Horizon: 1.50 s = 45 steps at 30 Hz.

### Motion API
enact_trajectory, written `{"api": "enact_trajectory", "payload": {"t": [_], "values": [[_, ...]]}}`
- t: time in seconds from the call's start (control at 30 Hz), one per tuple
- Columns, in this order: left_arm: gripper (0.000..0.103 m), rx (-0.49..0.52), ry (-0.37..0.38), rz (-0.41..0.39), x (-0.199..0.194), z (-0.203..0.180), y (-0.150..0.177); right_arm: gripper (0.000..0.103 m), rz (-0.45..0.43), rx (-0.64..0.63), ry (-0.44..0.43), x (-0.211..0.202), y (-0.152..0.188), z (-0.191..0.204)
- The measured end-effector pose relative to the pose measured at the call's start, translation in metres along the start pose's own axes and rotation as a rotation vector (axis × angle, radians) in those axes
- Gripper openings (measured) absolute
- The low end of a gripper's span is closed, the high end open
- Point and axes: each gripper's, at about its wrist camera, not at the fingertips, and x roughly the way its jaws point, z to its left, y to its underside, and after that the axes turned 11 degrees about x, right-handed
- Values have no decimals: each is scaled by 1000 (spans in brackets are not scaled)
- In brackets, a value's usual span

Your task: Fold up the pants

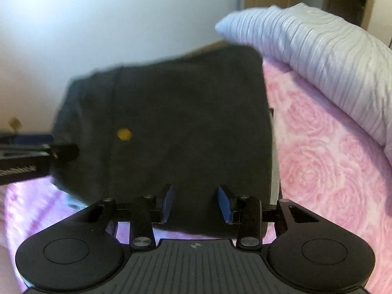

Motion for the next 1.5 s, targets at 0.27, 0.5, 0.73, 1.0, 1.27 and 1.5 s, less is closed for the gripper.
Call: {"api": "enact_trajectory", "payload": {"t": [0.27,0.5,0.73,1.0,1.27,1.5], "values": [[66,-13,-15,-52,-115,-17,1,61,-128,53,-54,-112,23,10],[73,-32,-48,-78,-222,-55,36,68,-170,84,-99,-220,59,17],[82,-47,-97,-118,-321,-97,98,69,-161,51,-133,-315,115,17],[98,-34,-161,-153,-409,-154,160,69,-164,-18,-148,-407,191,5],[100,-55,-173,-195,-467,-203,212,69,-182,-51,-152,-470,248,-15],[100,-100,-153,-181,-489,-221,237,69,-177,-86,-167,-496,275,-20]]}}
